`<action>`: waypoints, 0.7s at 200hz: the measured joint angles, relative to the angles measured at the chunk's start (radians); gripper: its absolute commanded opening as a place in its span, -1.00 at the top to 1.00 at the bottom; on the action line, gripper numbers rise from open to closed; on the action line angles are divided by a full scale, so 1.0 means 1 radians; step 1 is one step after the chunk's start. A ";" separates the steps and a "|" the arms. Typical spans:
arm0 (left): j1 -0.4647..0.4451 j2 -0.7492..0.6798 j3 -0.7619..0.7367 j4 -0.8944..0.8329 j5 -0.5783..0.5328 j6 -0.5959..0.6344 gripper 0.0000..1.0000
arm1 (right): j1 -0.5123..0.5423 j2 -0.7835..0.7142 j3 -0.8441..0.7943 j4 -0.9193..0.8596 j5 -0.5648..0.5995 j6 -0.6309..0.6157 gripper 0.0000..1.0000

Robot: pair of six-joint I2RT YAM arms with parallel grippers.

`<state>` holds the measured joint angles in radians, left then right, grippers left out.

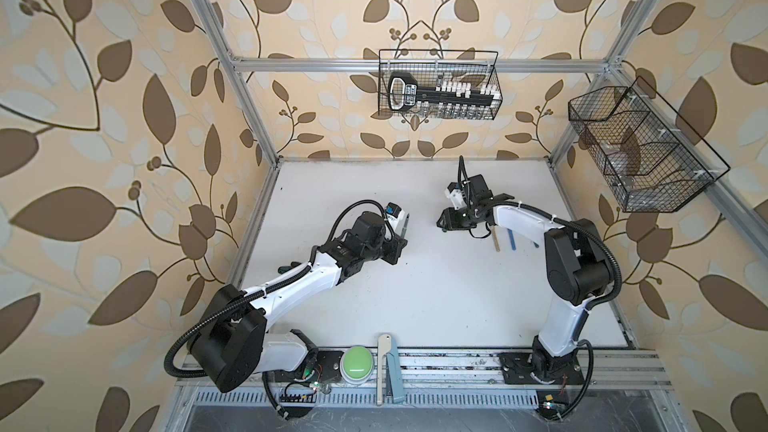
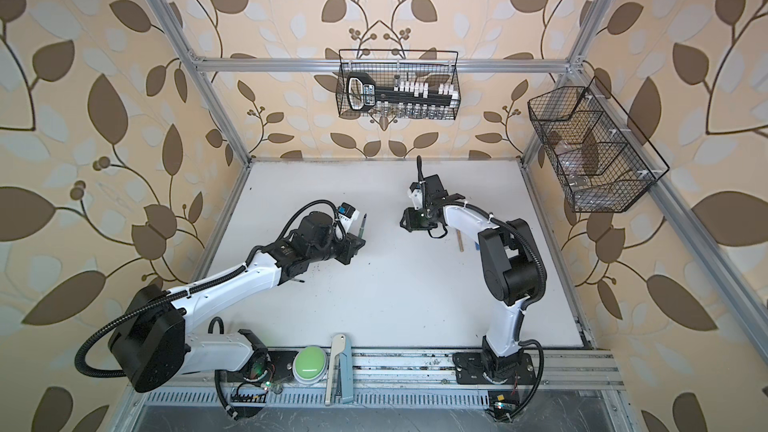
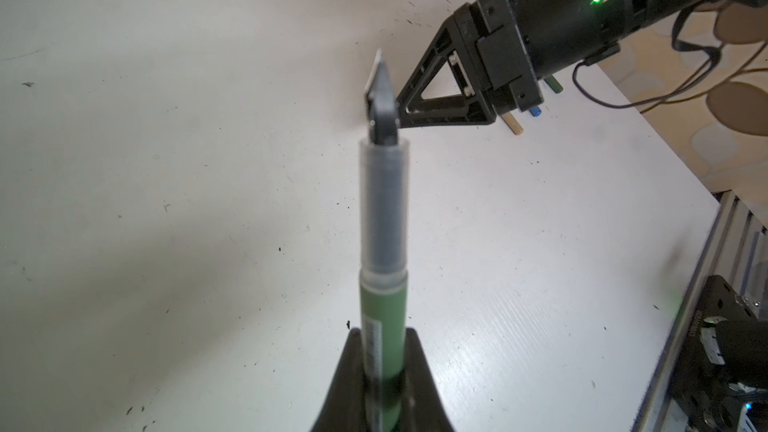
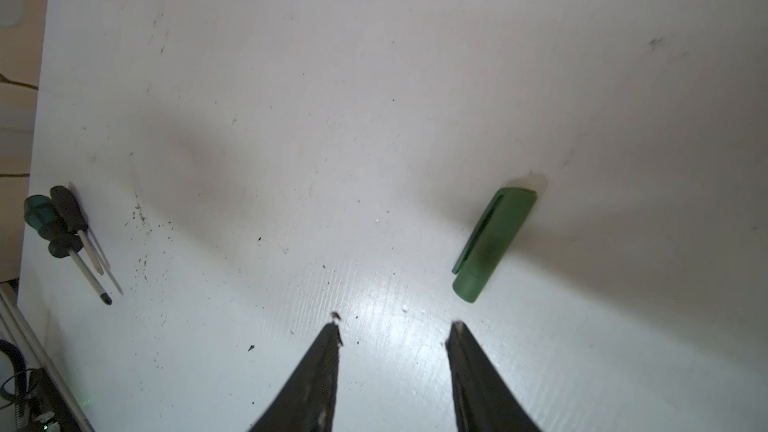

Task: Insert the pens into the pen caps
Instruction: 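Move the open right gripper down over the green pen cap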

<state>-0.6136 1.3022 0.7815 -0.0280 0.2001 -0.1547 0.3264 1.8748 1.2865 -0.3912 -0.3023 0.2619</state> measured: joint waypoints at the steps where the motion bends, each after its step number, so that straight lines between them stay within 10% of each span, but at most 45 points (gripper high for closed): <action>1: 0.000 0.000 0.000 0.000 0.000 0.000 1.00 | 0.000 0.000 0.000 0.000 0.003 0.001 0.09; 140: 0.000 0.000 0.000 0.000 0.000 0.000 1.00 | -0.013 0.190 0.220 -0.150 0.153 0.021 0.06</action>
<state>-0.6136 1.3022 0.7815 -0.0280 0.2001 -0.1547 0.3138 2.0647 1.5066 -0.5415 -0.1497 0.2829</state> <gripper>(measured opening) 0.118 0.467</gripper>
